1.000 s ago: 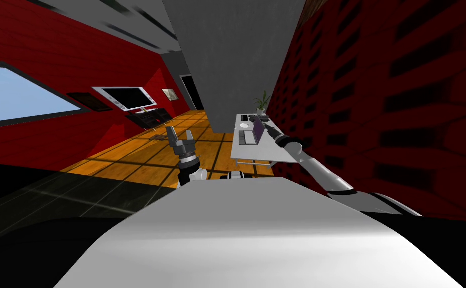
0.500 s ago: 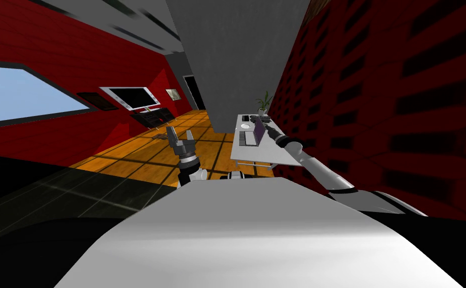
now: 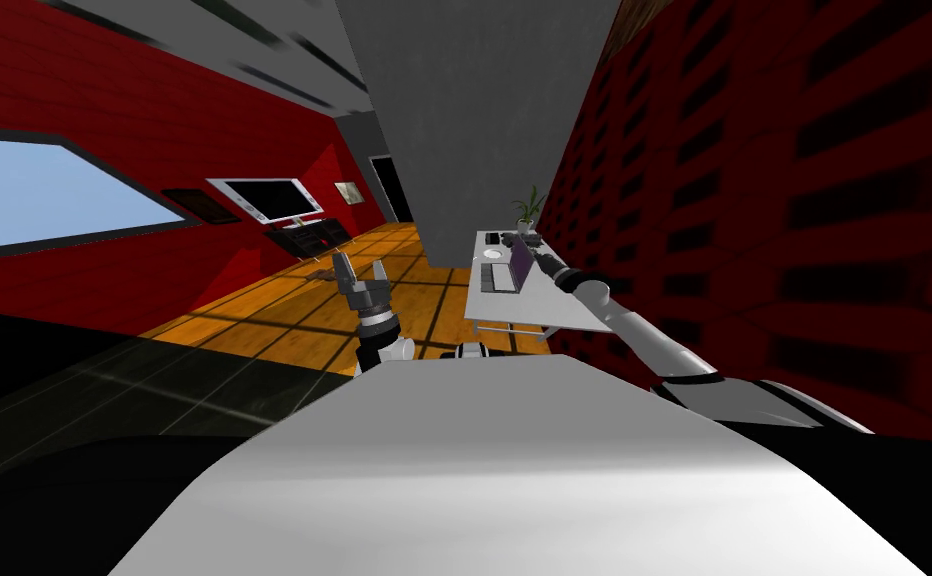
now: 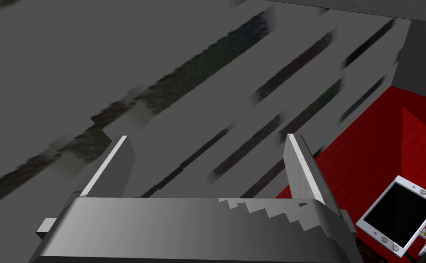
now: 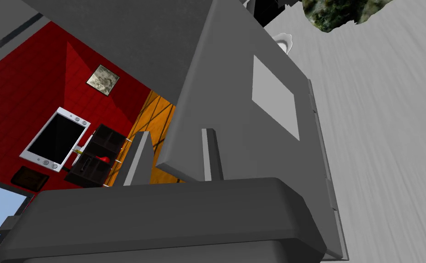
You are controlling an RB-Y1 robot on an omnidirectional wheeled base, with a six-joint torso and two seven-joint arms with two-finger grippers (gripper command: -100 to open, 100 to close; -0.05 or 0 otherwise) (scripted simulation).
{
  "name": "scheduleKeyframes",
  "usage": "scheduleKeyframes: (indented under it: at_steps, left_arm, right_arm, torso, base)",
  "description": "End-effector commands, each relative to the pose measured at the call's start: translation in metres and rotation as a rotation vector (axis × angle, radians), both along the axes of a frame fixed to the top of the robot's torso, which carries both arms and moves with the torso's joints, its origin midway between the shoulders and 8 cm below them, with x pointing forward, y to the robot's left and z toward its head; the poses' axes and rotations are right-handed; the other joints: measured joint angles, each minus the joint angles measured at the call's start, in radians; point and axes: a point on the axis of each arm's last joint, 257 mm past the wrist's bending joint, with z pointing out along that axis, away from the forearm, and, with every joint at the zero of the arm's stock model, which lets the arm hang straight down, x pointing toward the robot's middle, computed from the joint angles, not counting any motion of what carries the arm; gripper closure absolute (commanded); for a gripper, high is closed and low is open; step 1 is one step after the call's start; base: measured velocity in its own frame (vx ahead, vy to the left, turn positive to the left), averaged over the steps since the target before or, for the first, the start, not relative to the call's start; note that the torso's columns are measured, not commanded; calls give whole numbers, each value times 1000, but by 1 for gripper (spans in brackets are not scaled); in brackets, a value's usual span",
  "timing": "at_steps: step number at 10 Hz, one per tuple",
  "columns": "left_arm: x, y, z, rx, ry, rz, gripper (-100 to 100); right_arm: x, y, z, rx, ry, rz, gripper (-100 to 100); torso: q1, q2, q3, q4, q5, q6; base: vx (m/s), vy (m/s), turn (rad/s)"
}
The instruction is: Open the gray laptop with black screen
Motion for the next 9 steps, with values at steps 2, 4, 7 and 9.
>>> scheduleKeyframes:
  at_steps: [2,4,7,9]
  left_arm:
    - [0,0,0,0,0,0,0]
    - [0,0,0,0,0,0,0]
    - [0,0,0,0,0,0,0]
    - [0,0,0,0,0,0,0]
  right_arm:
    - [0,-21,-11,-186,42,7,100]
    - [0,-26,-11,-224,48,6,100]
    - [2,-33,-6,-280,47,6,100]
    - [3,-49,-22,-405,67,-8,100]
  torso:
    - [2,-3,-2,-3,-1,-6]
    - [-5,-3,-2,-3,-3,-6]
    - [-7,1,0,2,-1,2]
    - [-7,2,1,2,-2,1]
  base:
    - [15,216,-20]
    - [-5,99,26]
    - [7,98,5]
    - [-3,122,47]
